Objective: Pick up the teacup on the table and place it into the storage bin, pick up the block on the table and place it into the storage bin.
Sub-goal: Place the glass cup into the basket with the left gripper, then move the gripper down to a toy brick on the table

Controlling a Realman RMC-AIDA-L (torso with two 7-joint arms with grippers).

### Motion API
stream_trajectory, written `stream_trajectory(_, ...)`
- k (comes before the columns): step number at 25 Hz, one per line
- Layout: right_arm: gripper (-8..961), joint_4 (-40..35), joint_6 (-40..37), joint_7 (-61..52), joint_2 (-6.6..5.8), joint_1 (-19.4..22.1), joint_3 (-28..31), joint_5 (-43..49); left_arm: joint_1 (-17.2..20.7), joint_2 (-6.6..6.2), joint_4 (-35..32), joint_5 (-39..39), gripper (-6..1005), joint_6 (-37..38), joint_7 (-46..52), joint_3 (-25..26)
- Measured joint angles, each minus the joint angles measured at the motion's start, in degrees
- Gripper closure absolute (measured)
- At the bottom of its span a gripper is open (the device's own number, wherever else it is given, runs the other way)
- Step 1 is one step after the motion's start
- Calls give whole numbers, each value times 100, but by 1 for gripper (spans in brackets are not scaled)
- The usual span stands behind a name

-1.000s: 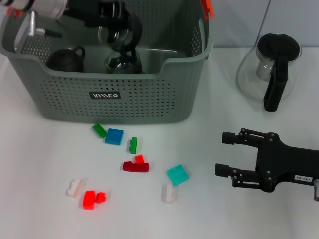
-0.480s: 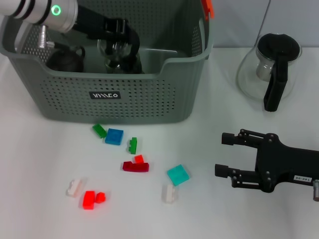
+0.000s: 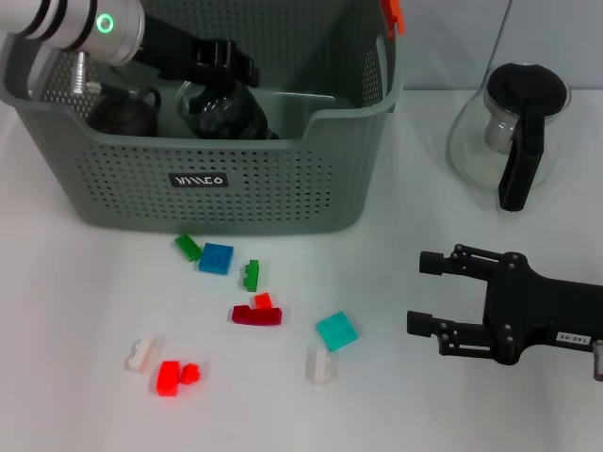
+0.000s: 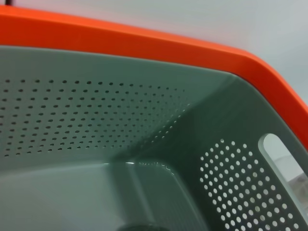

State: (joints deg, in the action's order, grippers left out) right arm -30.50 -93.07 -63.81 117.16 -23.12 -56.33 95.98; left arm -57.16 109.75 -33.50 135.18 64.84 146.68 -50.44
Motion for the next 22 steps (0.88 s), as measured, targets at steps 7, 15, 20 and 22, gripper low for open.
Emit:
stream_trajectory(7, 131, 0, -10, 0, -16, 0, 0, 0, 82, -12, -328, -51, 661, 304, -15, 271)
stream_trajectory(15, 131, 1, -11, 0, -26, -12, 0, -1, 597, 79, -1558, -936, 613, 1450, -490, 883)
stream_trajectory(20, 131, 10, -8, 0, -26, -20, -1, 0, 1054, 59, -1732, -2317, 595, 3074, -1923, 1976)
stream_trajectory(22, 131, 12, -8, 0, -27, -22, 0, 0, 1278, 52, -1733, -2624, 593, 3764, -2476, 2299)
